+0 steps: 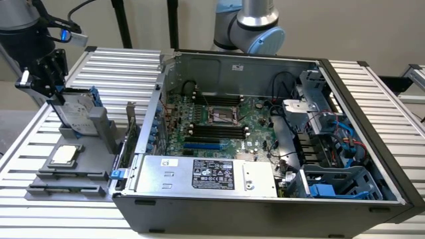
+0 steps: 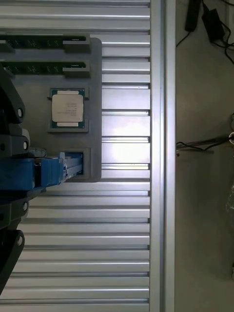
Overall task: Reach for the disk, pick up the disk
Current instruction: 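Pick up the disk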
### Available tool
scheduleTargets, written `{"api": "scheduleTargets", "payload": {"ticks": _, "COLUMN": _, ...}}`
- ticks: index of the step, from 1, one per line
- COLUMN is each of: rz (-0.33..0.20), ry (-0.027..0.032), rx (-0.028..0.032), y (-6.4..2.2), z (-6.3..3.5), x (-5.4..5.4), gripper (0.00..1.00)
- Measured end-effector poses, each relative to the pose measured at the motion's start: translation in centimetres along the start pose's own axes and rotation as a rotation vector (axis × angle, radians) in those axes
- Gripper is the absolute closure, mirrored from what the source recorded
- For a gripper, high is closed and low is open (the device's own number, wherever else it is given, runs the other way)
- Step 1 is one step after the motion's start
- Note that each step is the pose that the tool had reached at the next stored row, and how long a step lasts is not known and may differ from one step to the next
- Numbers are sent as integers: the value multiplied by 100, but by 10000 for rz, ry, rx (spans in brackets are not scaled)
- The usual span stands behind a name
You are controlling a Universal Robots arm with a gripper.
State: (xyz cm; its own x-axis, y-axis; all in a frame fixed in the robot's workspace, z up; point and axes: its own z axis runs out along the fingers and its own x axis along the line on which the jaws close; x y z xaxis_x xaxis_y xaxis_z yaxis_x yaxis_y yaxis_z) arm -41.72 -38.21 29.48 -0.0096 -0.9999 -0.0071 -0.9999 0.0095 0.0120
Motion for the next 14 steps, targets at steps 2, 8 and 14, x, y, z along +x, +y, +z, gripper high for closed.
{"api": "scheduleTargets", "payload": {"ticks": 2, "rz": 1, "ry": -1, "rx": 2, "y": 1, "z": -18, "x": 0, "gripper": 67}}
{"api": "scheduleTargets", "payload": {"ticks": 8, "rz": 0, "ry": -1, "rx": -1, "y": 0, "z": -214, "x": -2, "gripper": 67}}
{"api": "scheduleTargets", "payload": {"ticks": 14, "rz": -1, "ry": 1, "rx": -5, "y": -11, "z": -491, "x": -4, "gripper": 67}}
